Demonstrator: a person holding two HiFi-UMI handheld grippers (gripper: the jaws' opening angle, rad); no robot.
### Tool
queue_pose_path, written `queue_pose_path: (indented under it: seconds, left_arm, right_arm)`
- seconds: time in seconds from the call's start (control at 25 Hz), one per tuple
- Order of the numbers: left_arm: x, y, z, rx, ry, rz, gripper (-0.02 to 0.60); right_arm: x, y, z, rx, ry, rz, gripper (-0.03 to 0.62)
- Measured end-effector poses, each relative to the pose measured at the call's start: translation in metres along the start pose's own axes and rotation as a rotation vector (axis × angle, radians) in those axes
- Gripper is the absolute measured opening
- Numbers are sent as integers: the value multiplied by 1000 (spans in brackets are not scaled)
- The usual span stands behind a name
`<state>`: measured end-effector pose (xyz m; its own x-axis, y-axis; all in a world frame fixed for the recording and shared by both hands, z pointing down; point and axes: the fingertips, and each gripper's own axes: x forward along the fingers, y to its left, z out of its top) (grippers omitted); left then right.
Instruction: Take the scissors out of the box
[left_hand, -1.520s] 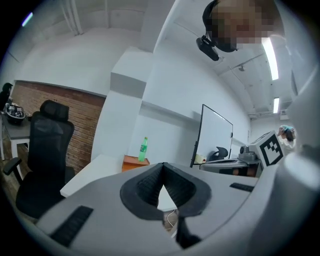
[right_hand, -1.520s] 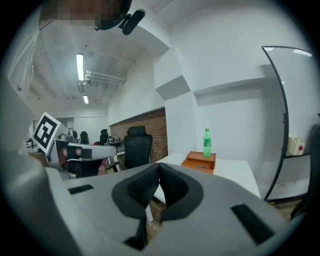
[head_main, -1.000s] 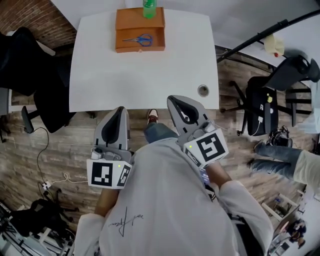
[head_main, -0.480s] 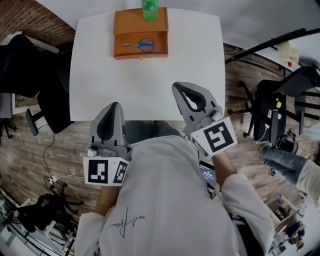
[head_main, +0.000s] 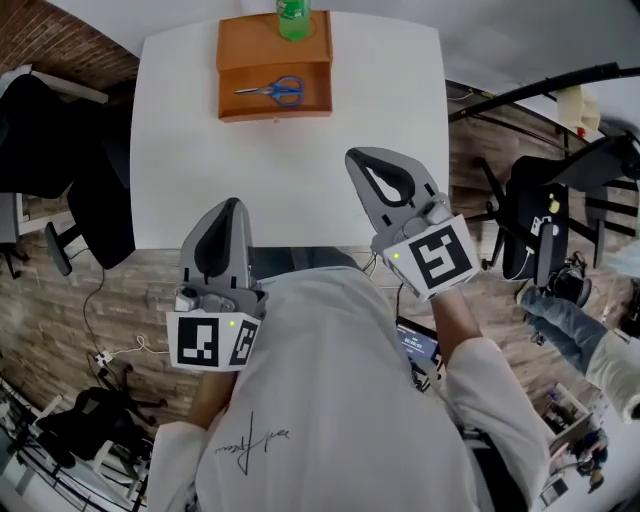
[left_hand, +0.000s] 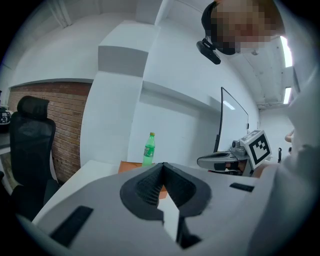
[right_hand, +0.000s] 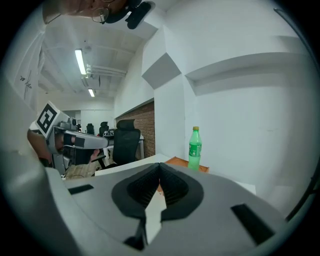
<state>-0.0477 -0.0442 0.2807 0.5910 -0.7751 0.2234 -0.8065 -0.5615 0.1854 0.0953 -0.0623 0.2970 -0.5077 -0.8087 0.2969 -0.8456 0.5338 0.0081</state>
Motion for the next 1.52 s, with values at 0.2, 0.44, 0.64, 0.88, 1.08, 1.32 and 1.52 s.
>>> queue_pose_path:
  seconds: [0.2,0.44,0.64,0.88,1.08,1.32,1.52]
  left_arm:
    - [11,11,2,1,1,1,6]
    - [19,25,-6,-3,29,-14,6]
    - [28,37,-8,-24,42,-18,6]
    - [42,44,-8,1,69,-46,6]
    - [50,53,-8,2,83,-62,6]
    - [55,69,-10,-18,97,-52,6]
    - [57,66,-15,-31,112,-76,6]
  right_arm:
    - [21,-6,1,-18,26,18,9]
    - [46,-7,-2,-53,74,35,9]
    - [62,-16,-11,-39,120,31,9]
    - [80,-24,-19,-34,176,38,9]
    - [102,-28,-27,-58,221,53,10]
    - [121,-31,-35,-62,278,81,11]
    - [129,-35,-41,-85,308,77,9]
